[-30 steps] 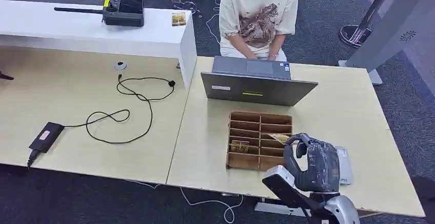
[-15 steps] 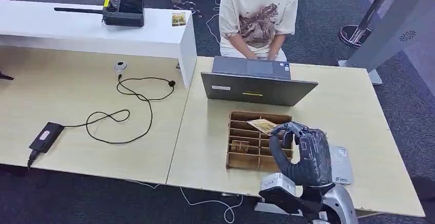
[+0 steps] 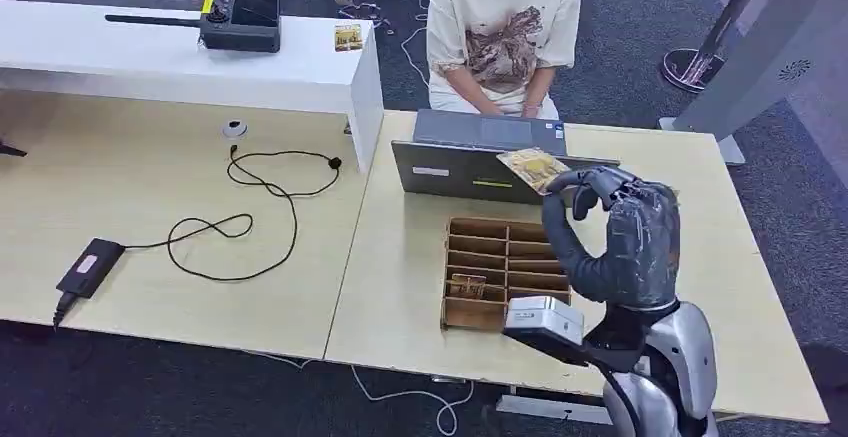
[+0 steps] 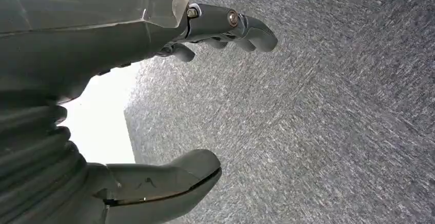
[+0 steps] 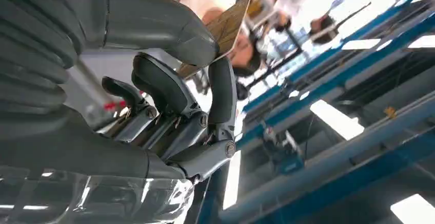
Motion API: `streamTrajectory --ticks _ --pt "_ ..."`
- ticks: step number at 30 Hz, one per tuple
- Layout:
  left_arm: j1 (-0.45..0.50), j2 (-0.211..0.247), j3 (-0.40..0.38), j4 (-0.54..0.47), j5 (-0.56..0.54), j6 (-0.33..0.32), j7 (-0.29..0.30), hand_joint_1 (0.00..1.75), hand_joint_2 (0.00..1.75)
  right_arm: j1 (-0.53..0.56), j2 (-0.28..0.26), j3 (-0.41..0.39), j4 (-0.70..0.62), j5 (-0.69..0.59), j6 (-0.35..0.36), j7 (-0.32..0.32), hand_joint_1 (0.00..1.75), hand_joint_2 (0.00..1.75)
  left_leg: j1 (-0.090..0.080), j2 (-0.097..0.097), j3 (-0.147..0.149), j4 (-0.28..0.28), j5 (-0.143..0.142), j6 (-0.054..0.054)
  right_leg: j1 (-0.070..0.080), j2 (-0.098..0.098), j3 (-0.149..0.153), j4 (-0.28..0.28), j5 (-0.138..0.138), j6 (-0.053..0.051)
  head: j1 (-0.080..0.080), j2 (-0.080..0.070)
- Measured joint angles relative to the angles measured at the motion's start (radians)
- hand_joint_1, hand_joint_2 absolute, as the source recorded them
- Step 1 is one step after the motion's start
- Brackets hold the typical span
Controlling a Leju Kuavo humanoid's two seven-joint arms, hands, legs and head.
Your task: Pass the card to the sensor for recognition and then transmit it.
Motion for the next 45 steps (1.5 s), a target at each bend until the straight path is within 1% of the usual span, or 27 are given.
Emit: streamTrajectory --ticks 7,11,13,17,22,28,35,40,45 --pt "0.000 -0.001 0.000 0.000 0.000 0.000 -0.005 0.00 1.75 -0.133 -0.014 0.003 0.044 0.129 -0.038 0.080 1.75 1.75 0.000 0.000 0.000 0.000 0.000 0.000 0.000 0.000 0.000 0.000 0.000 0.000 0.000 0.000" --pt "-0.001 -0.002 0.000 0.000 0.000 0.001 -0.006 0.00 1.75 -0.226 -0.014 0.003 0.107 0.196 -0.048 0.119 1.75 1.75 0.000 0.001 0.000 0.000 0.000 0.000 0.000 0.000 0.000 0.001 0.001 -0.001 0.000 0.000" --pt "0.000 -0.002 0.000 0.000 0.000 0.001 -0.006 0.00 1.75 -0.272 -0.014 0.003 0.148 0.218 -0.043 0.134 1.75 1.75 0.000 0.000 0.000 0.000 0.000 0.000 0.000 0.000 0.000 0.001 0.001 -0.001 0.000 0.000" --pt "0.000 -0.002 0.000 0.000 0.000 0.002 -0.008 0.00 1.75 -0.368 -0.014 0.002 0.244 0.220 -0.025 0.146 1.75 1.75 0.000 0.000 0.000 0.000 0.001 0.000 0.000 0.000 0.000 0.001 0.001 -0.001 0.000 0.000" --pt "0.000 -0.002 0.000 0.000 0.000 0.001 -0.008 0.00 1.75 -0.492 -0.011 0.003 0.382 0.231 0.019 0.172 1.75 1.75 0.000 0.000 0.000 0.000 0.001 -0.001 0.000 0.000 0.000 0.001 0.001 -0.001 0.000 0.000" --pt "0.000 -0.002 0.000 0.000 0.000 0.001 -0.007 0.00 1.75 -0.634 0.009 0.006 0.560 0.245 0.056 0.199 1.75 1.75 0.000 0.000 0.000 0.000 0.001 -0.001 0.000 0.000 0.000 0.001 0.001 -0.001 0.000 0.000" --pt "0.000 -0.002 0.000 0.000 0.000 0.001 -0.008 0.00 1.75 -0.796 0.058 0.015 0.818 0.259 0.094 0.235 1.75 1.75 0.000 0.000 0.000 0.000 0.001 -0.001 0.000 0.000 0.000 0.001 0.001 -0.001 0.000 0.000" --pt "0.000 -0.001 0.000 0.000 0.000 0.001 -0.008 0.00 1.75 -0.873 0.095 0.015 0.968 0.238 0.123 0.265 1.75 1.75 0.000 0.000 0.000 0.000 0.001 -0.001 0.000 0.000 0.000 0.002 0.001 -0.001 0.000 0.000" --pt "0.000 -0.001 0.000 0.000 0.000 0.001 -0.008 0.00 1.75 -0.918 0.118 0.001 1.074 0.207 0.131 0.290 1.75 1.75 0.000 0.000 0.000 0.000 0.001 -0.001 0.000 0.000 0.000 0.001 0.001 -0.001 0.000 0.000"
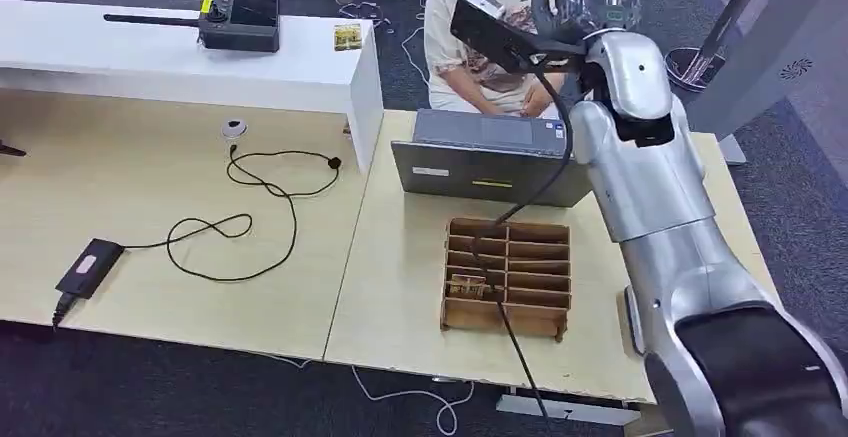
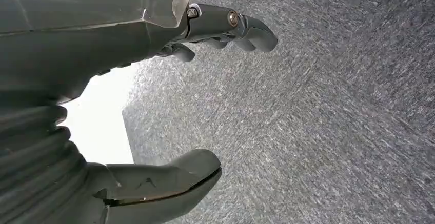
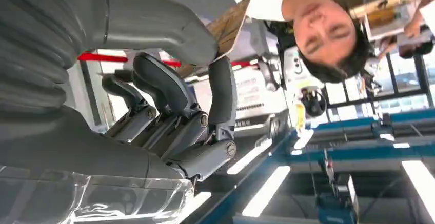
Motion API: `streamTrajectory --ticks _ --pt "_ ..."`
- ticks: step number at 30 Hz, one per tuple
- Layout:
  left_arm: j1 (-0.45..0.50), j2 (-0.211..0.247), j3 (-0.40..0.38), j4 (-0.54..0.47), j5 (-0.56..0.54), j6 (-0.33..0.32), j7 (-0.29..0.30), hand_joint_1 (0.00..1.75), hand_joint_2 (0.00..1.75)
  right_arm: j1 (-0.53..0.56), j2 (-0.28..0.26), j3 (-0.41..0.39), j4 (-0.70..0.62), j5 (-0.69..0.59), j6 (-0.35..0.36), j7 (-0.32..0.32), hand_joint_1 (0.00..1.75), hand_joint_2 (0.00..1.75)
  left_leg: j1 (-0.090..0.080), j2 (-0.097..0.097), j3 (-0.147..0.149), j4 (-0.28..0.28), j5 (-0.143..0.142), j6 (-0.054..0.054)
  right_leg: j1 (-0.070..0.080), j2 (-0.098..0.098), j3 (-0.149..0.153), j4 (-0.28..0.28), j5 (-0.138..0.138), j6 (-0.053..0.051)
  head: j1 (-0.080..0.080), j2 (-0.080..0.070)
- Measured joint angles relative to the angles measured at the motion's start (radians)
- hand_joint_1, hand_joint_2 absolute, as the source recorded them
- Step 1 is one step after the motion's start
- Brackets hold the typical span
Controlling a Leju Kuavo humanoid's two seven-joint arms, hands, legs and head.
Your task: Pass the card to the sensor for recognition and then transmit it.
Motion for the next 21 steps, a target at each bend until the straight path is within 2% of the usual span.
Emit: streamTrajectory --ticks 14,21 --pt "0.001 0.002 0.000 0.000 0.000 0.000 -0.002 0.00 1.75 -0.066 0.010 -0.055 0.156 0.014 0.076 0.119 1.75 1.75 0.000 0.000 0.000 0.000 0.000 0.000 0.000 0.000 0.000 0.000 0.000 0.000 0.000 0.000" --pt "0.001 0.002 0.000 0.000 0.000 -0.001 -0.006 0.00 1.75 -0.074 0.009 -0.065 0.187 0.032 0.099 0.143 1.75 1.75 0.000 0.000 0.000 0.000 0.000 0.000 0.000 0.000 -0.001 0.000 0.000 0.000 0.000 0.000"
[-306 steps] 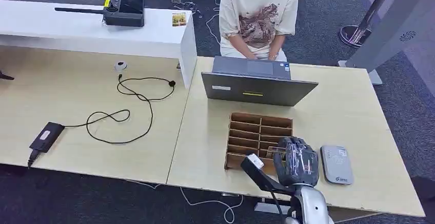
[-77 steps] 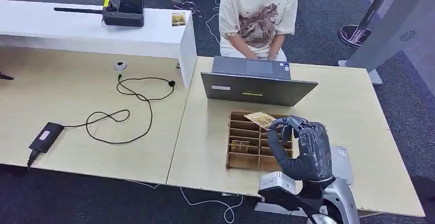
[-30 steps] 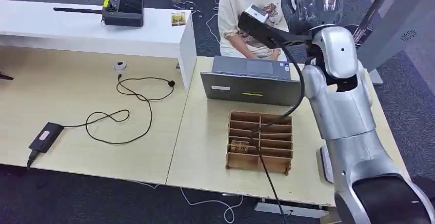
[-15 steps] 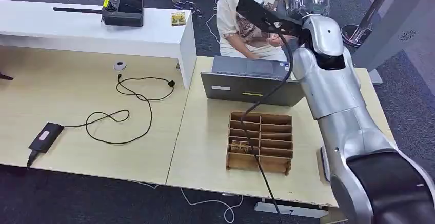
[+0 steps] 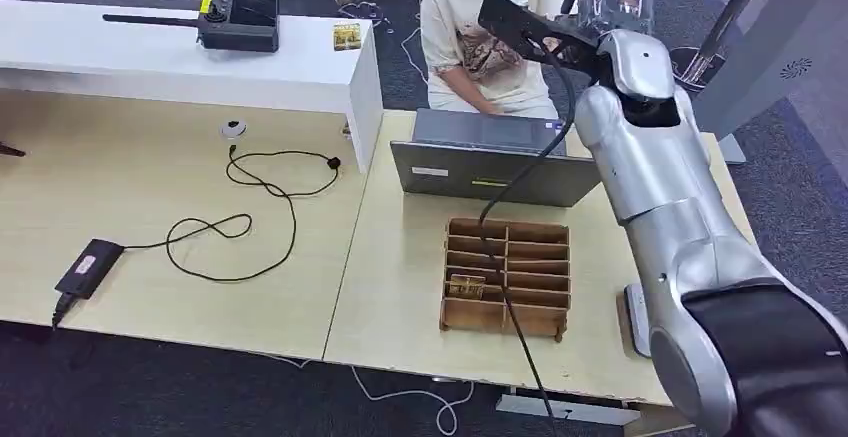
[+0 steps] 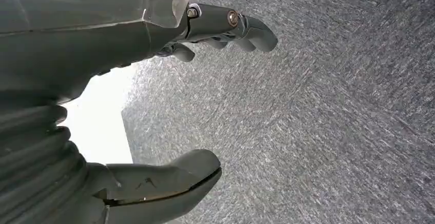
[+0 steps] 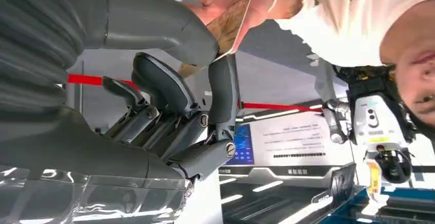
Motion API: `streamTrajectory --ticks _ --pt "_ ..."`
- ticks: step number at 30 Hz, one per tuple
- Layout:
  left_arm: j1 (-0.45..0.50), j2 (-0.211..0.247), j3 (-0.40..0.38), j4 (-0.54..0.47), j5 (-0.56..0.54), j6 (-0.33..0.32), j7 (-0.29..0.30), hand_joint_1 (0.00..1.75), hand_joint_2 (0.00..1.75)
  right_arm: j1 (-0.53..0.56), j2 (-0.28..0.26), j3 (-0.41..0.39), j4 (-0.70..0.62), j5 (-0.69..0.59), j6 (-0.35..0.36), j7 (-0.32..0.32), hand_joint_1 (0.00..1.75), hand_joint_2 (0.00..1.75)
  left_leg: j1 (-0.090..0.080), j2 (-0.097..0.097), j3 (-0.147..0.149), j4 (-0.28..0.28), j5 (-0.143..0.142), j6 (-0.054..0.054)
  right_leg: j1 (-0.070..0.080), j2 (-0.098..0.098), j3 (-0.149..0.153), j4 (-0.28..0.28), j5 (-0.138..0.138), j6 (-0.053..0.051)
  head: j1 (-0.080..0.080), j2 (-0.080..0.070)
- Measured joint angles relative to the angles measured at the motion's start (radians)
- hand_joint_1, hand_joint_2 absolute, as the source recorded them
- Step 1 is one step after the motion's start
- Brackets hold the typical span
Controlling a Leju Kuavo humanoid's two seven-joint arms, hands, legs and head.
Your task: Pass the card to the sensor for recognition and then transmit it.
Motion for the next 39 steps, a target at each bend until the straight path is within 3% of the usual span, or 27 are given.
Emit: streamTrajectory --ticks 7,8,9,17,22,28,31,33,36,39 --pt "0.000 0.000 0.000 0.000 0.000 0.000 0.000 0.00 1.75 -0.003 0.000 -0.004 0.016 0.009 0.003 0.002 1.75 1.75 0.000 0.000 0.000 0.000 0.000 0.000 0.000 0.000 0.000 0.000 0.000 0.000 0.000 0.000" --pt "0.000 0.000 0.000 0.000 0.000 0.000 0.000 0.00 1.75 -0.004 0.000 -0.004 0.017 0.010 0.004 0.002 1.15 1.75 0.000 0.000 0.000 0.000 0.000 0.000 0.000 0.000 0.000 0.000 0.000 0.000 0.000 0.000" --pt "0.000 0.000 0.000 0.000 0.000 0.000 0.000 0.00 1.75 -0.004 0.000 -0.004 0.017 0.010 0.005 0.002 0.00 1.75 0.000 0.000 0.000 0.000 0.000 0.000 0.000 0.000 0.000 0.000 0.000 0.000 0.000 0.000" --pt "0.001 0.000 0.001 0.000 0.000 -0.001 0.000 0.00 1.75 -0.006 0.000 -0.006 0.019 0.019 -0.003 -0.006 0.00 1.75 0.000 0.000 0.000 0.000 0.000 0.000 0.000 0.000 0.000 0.000 0.000 0.000 0.000 0.000" --pt "0.002 0.000 0.002 0.000 0.001 -0.001 -0.002 0.00 1.75 -0.008 0.000 -0.029 0.018 -0.029 -0.070 -0.023 0.00 1.75 0.000 0.000 0.000 0.000 0.000 0.000 0.000 0.000 0.000 0.000 0.000 0.000 0.000 0.000" --pt "0.003 0.000 0.002 0.000 0.001 -0.001 -0.002 0.00 1.75 -0.008 -0.009 -0.141 -0.009 -0.195 -0.205 -0.121 0.00 1.75 0.000 0.000 0.000 0.000 0.000 0.000 0.000 0.000 0.000 0.000 0.000 0.000 0.000 0.000" --pt "0.003 0.000 0.003 0.000 0.001 0.000 -0.003 0.00 1.75 -0.003 -0.013 -0.228 -0.037 -0.349 -0.244 -0.216 0.00 1.75 0.000 0.000 0.000 0.000 0.000 0.000 0.000 0.000 0.000 0.000 0.000 0.000 0.000 0.000" --pt "0.003 0.000 0.003 0.000 0.001 0.002 -0.003 0.00 1.75 0.010 -0.016 -0.289 -0.067 -0.470 -0.236 -0.300 0.00 1.75 0.000 0.000 0.000 0.000 0.000 0.000 0.000 0.000 0.000 0.000 0.000 0.000 0.000 0.000" --pt "0.003 0.000 0.003 0.000 0.001 0.004 -0.004 0.00 1.75 0.061 -0.021 -0.347 -0.136 -0.636 -0.171 -0.400 0.00 1.75 0.000 0.000 0.000 0.000 0.000 0.000 0.000 0.000 0.000 -0.001 0.000 0.000 0.000 0.000" --pt "0.003 0.000 0.005 0.000 0.001 0.008 -0.006 0.00 1.75 0.167 -0.023 -0.369 -0.274 -0.932 -0.005 -0.465 0.00 1.75 0.000 0.000 0.000 0.000 0.000 0.000 0.000 0.000 0.000 -0.001 0.000 0.000 0.000 0.000"
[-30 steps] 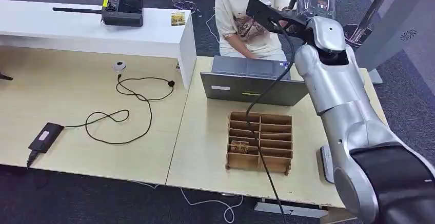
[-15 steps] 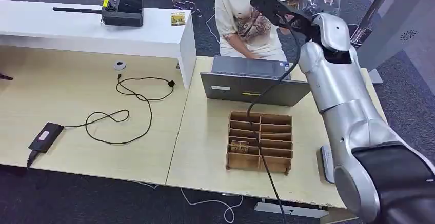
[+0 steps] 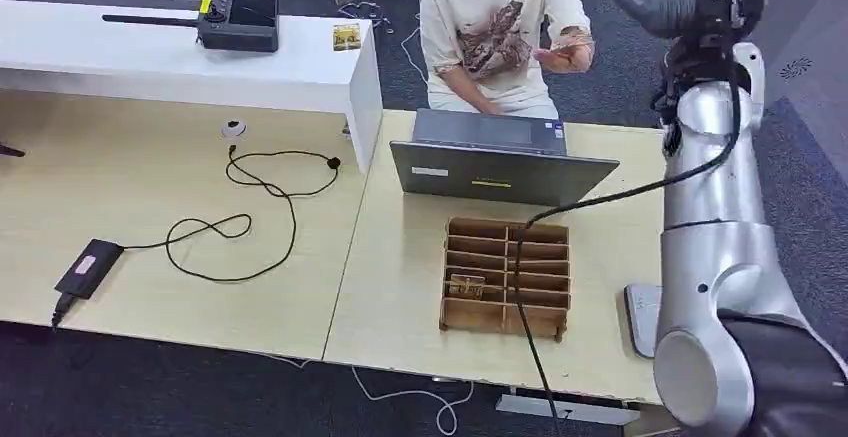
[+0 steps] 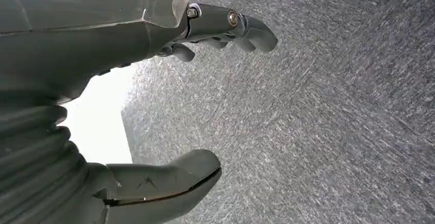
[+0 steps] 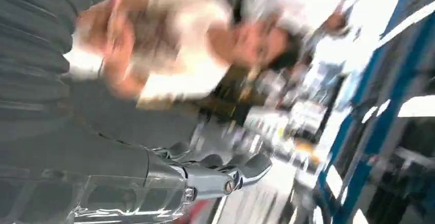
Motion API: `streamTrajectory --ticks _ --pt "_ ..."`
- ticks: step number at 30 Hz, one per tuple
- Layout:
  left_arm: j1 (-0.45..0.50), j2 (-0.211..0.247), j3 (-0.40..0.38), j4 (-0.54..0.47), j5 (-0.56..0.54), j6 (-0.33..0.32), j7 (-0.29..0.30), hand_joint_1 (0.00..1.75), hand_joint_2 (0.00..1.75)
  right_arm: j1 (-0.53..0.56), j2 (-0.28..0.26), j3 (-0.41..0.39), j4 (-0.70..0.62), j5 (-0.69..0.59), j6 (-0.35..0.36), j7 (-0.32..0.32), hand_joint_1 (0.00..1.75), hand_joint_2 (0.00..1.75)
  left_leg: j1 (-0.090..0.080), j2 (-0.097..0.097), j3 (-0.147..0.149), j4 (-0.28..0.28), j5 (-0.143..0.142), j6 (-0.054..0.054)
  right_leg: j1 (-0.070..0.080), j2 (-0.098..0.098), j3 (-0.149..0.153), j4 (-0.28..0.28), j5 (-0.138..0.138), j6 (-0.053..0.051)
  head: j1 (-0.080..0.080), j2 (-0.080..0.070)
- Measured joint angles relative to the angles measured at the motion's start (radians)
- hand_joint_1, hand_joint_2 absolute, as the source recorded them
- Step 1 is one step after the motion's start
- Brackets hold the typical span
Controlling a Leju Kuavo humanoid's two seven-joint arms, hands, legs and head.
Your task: Pass the card to the sensor for recognition and then transmit it.
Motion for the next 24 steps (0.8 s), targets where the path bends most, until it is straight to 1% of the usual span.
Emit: streamTrajectory --ticks 2,4,7,9,11,14,17,19,21,22,24 --pt "0.000 0.000 0.001 0.000 0.000 0.003 -0.006 0.00 1.75 0.114 -0.004 0.008 -0.137 -0.232 0.122 -0.016 0.00 1.75 0.000 -0.001 0.000 0.000 0.000 0.000 0.000 -0.001 0.000 0.000 0.000 0.000 0.000 0.000" --pt "0.001 0.000 0.002 0.000 0.000 0.003 -0.006 0.00 1.75 0.226 -0.012 0.035 -0.287 -0.404 0.202 -0.035 0.00 1.75 0.000 -0.002 -0.001 0.000 -0.001 0.000 0.000 -0.002 0.000 0.000 -0.001 0.000 0.000 0.000" --pt "0.001 0.000 0.008 0.000 0.000 0.006 -0.002 0.00 1.75 0.401 -0.027 0.083 -0.507 -0.561 0.287 -0.062 0.00 1.75 0.000 -0.002 0.000 -0.001 -0.002 -0.001 0.000 -0.001 0.000 0.000 -0.003 -0.001 0.000 0.000" --pt "0.001 -0.001 0.015 0.000 0.000 0.008 0.006 0.00 1.75 0.511 -0.038 0.116 -0.651 -0.606 0.332 -0.076 0.00 1.75 0.000 -0.002 0.000 -0.001 -0.003 -0.002 0.000 -0.001 -0.001 0.000 -0.004 -0.001 -0.001 0.000" --pt "0.001 -0.002 0.021 0.000 0.000 0.009 0.014 0.00 1.75 0.600 -0.049 0.135 -0.760 -0.607 0.349 -0.093 0.00 1.75 0.000 -0.002 0.000 -0.001 -0.003 -0.002 0.000 -0.001 0.000 0.000 -0.005 -0.001 0.000 0.000" --pt "0.000 -0.003 0.029 0.000 0.001 0.009 0.018 0.00 1.75 0.716 -0.060 0.142 -0.889 -0.589 0.374 -0.113 0.00 1.75 0.000 -0.002 0.000 -0.001 -0.004 -0.003 0.000 -0.001 0.000 -0.001 -0.005 -0.001 0.000 0.000" --pt "0.003 -0.004 0.045 0.000 0.002 0.009 0.029 0.00 1.75 0.862 -0.061 0.141 -1.025 -0.554 0.436 -0.124 0.00 1.75 0.000 -0.002 0.000 -0.002 -0.005 -0.004 0.000 -0.002 0.000 0.000 -0.006 -0.002 0.000 0.000" --pt "0.000 -0.004 0.050 0.000 0.002 0.010 0.035 0.00 1.75 0.933 -0.061 0.133 -1.082 -0.536 0.453 -0.135 0.00 1.75 0.000 -0.001 0.001 -0.002 -0.005 -0.003 0.000 -0.001 0.000 -0.001 -0.007 -0.002 0.000 0.000" --pt "0.000 -0.005 0.056 0.000 0.002 0.013 0.049 0.00 1.75 1.056 -0.050 0.118 -1.140 -0.485 0.460 -0.132 0.00 1.75 0.001 -0.004 0.002 -0.002 -0.007 -0.003 0.001 -0.004 0.003 -0.001 -0.010 -0.002 0.000 0.000" --pt "0.002 -0.006 0.059 0.000 0.001 0.014 0.052 0.00 1.75 1.117 -0.043 0.110 -1.155 -0.451 0.462 -0.135 0.00 1.75 0.001 -0.005 0.002 -0.002 -0.008 -0.002 0.001 -0.004 0.003 -0.001 -0.010 -0.002 0.000 0.000" --pt "0.005 -0.007 0.067 0.000 0.001 0.016 0.059 0.00 1.75 1.204 -0.033 0.102 -1.162 -0.385 0.454 -0.134 0.00 1.75 0.001 -0.002 0.002 -0.002 -0.009 -0.003 0.001 -0.002 0.003 -0.001 -0.010 -0.002 -0.001 0.000"
